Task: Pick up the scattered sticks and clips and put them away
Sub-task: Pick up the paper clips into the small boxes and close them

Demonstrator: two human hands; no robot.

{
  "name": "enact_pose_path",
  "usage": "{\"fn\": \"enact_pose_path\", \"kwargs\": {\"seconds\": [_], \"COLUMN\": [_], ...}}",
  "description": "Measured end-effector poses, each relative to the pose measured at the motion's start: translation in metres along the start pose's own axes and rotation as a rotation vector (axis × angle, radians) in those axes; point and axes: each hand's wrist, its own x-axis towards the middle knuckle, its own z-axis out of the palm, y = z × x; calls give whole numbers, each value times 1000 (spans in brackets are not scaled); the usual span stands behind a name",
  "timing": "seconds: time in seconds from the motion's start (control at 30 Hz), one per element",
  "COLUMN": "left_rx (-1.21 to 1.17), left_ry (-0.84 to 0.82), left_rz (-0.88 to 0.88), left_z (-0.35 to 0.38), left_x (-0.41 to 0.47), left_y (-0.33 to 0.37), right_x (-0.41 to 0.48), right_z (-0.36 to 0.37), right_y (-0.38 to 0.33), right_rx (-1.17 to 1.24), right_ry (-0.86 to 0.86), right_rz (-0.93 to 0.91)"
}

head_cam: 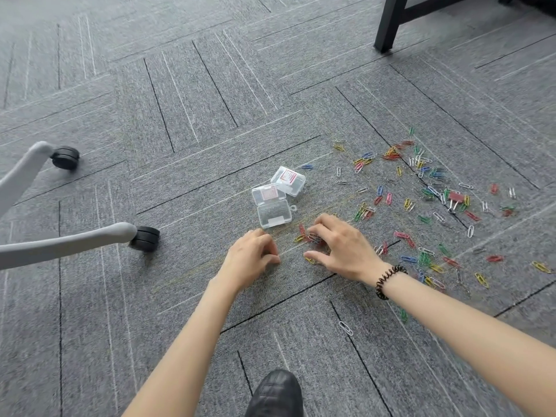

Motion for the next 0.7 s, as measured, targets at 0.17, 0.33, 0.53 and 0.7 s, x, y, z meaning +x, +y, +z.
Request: {"fn": "enact_pose_path", "kwargs": {"seconds": [0.17,0.33,0.53,0.7], "left_rx": [52,-65,-30,88], "left_ry": [21,157,186,161], "left_rz": [31,43,163,196], "left_z": [10,14,11,19], "left_x": [3,11,34,39], "left_y": [5,24,40,34], "right_x": [-3,-10,-12,-11], "right_z": [2,8,11,8], "right_y": [-4,-10,-3,4], "right_rx": [9,61,93,34], "right_ry": [-10,68,140,127], "right_rz": [195,216,187,138]}}
